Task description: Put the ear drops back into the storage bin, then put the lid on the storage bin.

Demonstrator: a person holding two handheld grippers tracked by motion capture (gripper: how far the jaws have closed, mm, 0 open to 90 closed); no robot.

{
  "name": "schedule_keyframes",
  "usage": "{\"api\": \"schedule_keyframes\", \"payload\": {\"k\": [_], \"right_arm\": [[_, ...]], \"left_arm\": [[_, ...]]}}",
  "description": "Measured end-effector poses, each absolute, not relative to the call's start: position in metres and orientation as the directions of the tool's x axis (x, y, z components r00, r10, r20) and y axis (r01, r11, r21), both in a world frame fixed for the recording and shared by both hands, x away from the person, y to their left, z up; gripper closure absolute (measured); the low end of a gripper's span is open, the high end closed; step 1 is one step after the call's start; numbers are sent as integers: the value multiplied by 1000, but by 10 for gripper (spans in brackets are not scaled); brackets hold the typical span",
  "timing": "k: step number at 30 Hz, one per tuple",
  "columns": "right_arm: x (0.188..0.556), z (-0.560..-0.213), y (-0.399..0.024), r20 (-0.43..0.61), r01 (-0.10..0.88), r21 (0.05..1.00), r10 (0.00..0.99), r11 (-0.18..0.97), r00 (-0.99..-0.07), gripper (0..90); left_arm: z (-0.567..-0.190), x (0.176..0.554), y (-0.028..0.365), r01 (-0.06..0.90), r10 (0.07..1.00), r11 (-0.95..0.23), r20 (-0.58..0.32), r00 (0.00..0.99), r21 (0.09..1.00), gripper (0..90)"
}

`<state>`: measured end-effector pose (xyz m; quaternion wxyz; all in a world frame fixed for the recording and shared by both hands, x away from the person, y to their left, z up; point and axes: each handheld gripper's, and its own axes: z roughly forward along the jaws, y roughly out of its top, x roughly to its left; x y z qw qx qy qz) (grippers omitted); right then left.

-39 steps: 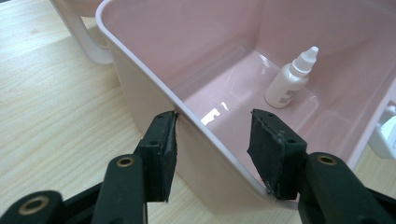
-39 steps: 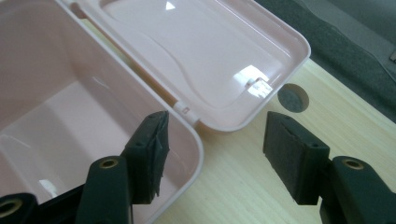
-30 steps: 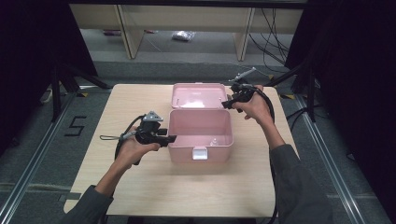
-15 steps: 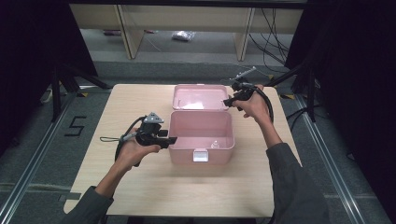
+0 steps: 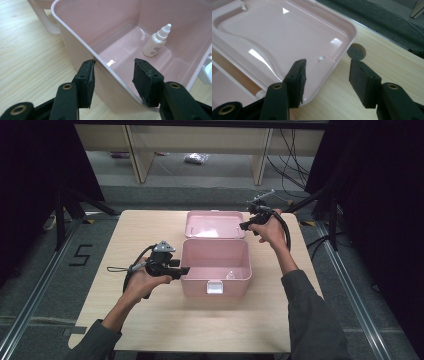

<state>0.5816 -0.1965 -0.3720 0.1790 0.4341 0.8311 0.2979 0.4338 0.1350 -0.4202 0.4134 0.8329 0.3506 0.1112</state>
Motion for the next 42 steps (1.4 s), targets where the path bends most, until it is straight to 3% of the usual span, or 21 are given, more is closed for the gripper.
{"api": "schedule_keyframes", "payload": {"k": [42], "right_arm": [[612,-391,-195,12,658,670,882,342,-471,609]], "left_arm": [[-421,435,136,492,673,-405,-113,731,771,508]]}}
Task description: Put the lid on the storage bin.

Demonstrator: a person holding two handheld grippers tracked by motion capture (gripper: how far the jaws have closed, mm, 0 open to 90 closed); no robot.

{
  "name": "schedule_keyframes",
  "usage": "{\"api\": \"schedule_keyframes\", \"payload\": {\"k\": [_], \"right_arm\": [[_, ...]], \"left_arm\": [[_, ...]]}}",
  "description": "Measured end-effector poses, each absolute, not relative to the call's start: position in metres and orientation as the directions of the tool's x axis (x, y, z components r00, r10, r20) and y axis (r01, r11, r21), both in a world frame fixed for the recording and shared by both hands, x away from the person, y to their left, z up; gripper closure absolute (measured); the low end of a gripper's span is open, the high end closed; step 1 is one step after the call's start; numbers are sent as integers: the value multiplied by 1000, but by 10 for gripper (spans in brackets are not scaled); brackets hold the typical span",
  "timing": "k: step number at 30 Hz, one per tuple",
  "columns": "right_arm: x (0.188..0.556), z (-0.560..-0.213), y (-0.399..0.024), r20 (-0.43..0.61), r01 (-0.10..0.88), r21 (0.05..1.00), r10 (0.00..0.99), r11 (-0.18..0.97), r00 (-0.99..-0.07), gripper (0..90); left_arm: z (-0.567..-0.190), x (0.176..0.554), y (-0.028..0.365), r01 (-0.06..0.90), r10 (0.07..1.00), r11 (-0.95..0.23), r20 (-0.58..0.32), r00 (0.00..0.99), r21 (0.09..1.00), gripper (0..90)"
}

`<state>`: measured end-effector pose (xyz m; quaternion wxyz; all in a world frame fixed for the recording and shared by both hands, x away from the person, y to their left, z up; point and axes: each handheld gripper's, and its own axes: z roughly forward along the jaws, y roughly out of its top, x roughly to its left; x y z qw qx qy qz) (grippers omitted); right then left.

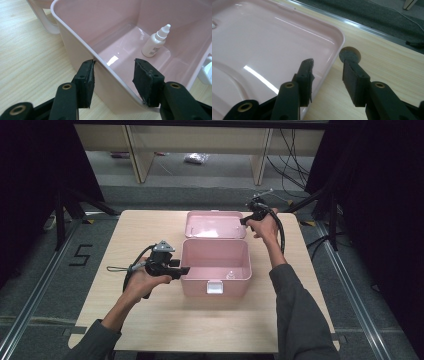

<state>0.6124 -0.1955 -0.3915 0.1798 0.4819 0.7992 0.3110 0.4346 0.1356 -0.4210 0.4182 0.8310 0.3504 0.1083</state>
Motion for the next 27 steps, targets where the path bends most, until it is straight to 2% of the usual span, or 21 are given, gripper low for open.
{"api": "schedule_keyframes", "payload": {"k": [7,9,10,16,20,23,27], "right_arm": [[619,-394,-196,9,672,655,886,346,-465,638],[619,-394,-194,27,687,655,899,314,-436,642],[621,-394,-196,15,677,654,888,339,-459,646],[623,-396,-188,13,688,645,895,334,-447,659],[624,-397,-186,-4,684,643,894,345,-447,660],[623,-398,-186,2,691,638,897,339,-443,657],[624,-398,-188,3,687,644,897,337,-443,654]], "left_arm": [[-421,435,136,492,673,-405,-112,731,771,508],[-421,435,135,491,673,-405,-112,731,771,508],[-421,434,135,491,673,-407,-111,731,771,509],[-421,434,135,498,688,-390,-114,717,775,505],[-422,440,138,498,678,-388,-126,724,775,460],[-422,443,136,543,711,-352,-160,685,762,404],[-418,458,133,552,731,-308,-178,658,775,402]]}}
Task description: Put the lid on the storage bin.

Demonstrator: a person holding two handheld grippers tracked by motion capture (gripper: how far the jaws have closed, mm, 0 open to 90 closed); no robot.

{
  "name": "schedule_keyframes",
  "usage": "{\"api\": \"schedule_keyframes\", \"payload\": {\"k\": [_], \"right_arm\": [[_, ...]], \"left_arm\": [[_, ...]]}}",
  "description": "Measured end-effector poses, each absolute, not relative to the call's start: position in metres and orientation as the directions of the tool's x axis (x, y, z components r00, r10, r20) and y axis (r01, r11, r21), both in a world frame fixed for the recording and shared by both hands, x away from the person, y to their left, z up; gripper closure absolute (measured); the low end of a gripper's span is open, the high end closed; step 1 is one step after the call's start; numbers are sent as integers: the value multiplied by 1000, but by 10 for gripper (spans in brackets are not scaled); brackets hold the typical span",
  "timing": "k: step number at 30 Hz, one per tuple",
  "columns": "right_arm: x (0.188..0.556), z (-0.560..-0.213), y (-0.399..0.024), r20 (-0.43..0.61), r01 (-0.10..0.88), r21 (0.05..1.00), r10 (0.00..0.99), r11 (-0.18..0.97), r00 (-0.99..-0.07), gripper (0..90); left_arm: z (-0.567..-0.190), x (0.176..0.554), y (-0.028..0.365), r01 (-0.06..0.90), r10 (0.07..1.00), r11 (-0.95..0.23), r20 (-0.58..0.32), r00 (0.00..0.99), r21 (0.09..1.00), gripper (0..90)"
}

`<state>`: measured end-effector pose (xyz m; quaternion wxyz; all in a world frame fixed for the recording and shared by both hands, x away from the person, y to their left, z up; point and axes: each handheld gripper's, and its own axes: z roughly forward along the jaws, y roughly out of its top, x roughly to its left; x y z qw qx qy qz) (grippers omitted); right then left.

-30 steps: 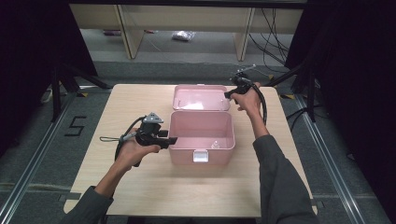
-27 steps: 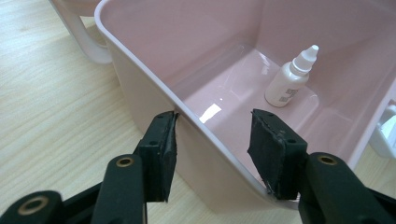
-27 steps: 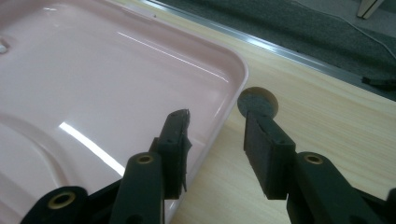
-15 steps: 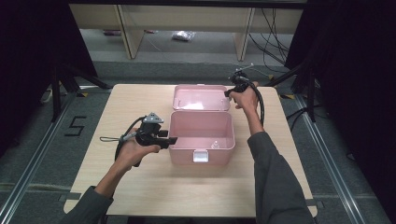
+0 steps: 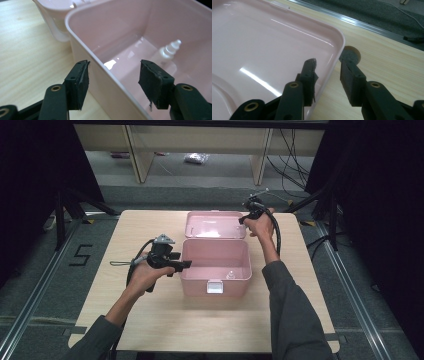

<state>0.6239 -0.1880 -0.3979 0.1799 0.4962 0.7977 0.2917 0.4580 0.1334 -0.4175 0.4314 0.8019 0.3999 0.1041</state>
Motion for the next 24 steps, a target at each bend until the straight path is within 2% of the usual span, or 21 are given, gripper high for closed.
{"api": "schedule_keyframes", "payload": {"k": [6,9,12,15,20,24], "right_arm": [[625,-399,-191,4,695,638,901,332,-434,652],[627,-401,-189,3,696,633,898,339,-440,653],[628,-402,-187,-7,691,634,896,347,-443,657],[629,-404,-183,-11,700,630,905,337,-426,664],[631,-406,-179,-17,710,623,914,327,-406,678],[631,-406,-178,-25,722,618,926,311,-377,715]], "left_arm": [[-413,489,129,574,759,-338,-145,635,746,407],[-411,498,128,580,763,-352,-134,633,735,446],[-409,505,124,581,761,-377,-117,639,721,528],[-410,512,120,579,765,-403,-88,639,709,571],[-414,521,115,592,758,-415,-97,645,690,648],[-416,521,112,575,759,-440,-56,648,690,703]]}}
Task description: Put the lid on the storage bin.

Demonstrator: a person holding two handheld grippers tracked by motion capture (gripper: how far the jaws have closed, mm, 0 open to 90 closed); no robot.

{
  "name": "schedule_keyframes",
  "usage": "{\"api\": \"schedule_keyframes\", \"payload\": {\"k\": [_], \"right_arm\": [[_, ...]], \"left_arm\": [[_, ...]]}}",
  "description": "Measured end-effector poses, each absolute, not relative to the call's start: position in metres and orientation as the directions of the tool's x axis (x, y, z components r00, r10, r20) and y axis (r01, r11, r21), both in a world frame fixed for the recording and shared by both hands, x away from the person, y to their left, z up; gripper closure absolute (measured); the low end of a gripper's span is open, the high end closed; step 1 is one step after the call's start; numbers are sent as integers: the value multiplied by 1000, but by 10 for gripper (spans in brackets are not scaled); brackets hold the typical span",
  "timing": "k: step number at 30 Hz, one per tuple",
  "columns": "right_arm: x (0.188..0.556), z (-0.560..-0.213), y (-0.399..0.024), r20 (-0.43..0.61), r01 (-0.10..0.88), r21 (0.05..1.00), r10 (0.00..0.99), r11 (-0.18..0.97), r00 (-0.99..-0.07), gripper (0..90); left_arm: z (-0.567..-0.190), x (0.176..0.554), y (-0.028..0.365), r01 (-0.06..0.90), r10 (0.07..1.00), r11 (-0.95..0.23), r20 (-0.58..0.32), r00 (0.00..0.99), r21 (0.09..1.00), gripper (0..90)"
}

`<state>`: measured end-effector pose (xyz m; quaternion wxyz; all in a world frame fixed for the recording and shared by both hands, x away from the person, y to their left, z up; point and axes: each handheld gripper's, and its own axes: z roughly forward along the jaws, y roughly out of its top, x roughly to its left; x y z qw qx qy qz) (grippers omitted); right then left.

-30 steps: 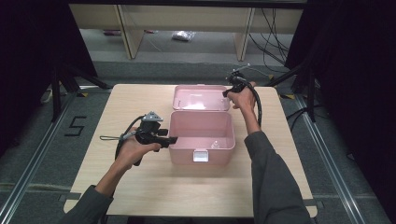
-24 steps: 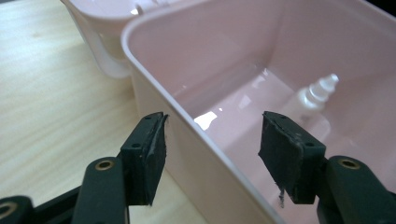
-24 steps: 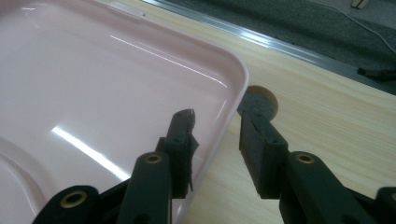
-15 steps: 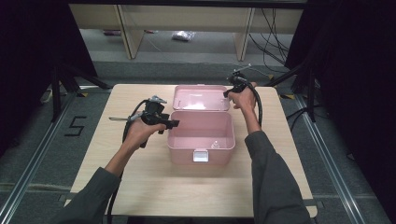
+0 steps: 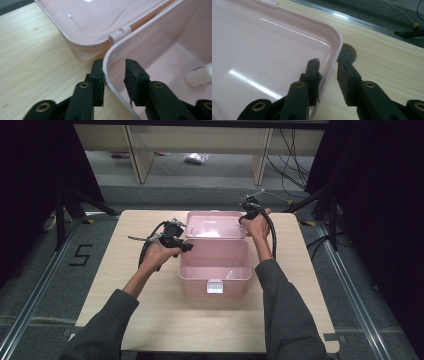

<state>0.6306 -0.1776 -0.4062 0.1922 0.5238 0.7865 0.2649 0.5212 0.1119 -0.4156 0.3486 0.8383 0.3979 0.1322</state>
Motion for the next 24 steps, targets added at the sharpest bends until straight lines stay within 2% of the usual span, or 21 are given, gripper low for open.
{"api": "schedule_keyframes", "payload": {"k": [3,10,15,24], "right_arm": [[632,-407,-179,-41,718,615,923,325,-383,724],[635,-408,-172,-47,738,598,932,315,-360,716],[635,-408,-171,-49,743,596,938,304,-344,770],[632,-405,-170,-45,726,631,948,273,-316,802]], "left_arm": [[-416,521,113,569,763,-435,-50,644,698,739],[-416,522,113,563,758,-440,-46,650,699,747],[-416,521,113,561,761,-441,-40,648,701,749],[-417,521,112,556,761,-437,-38,647,707,757]]}}
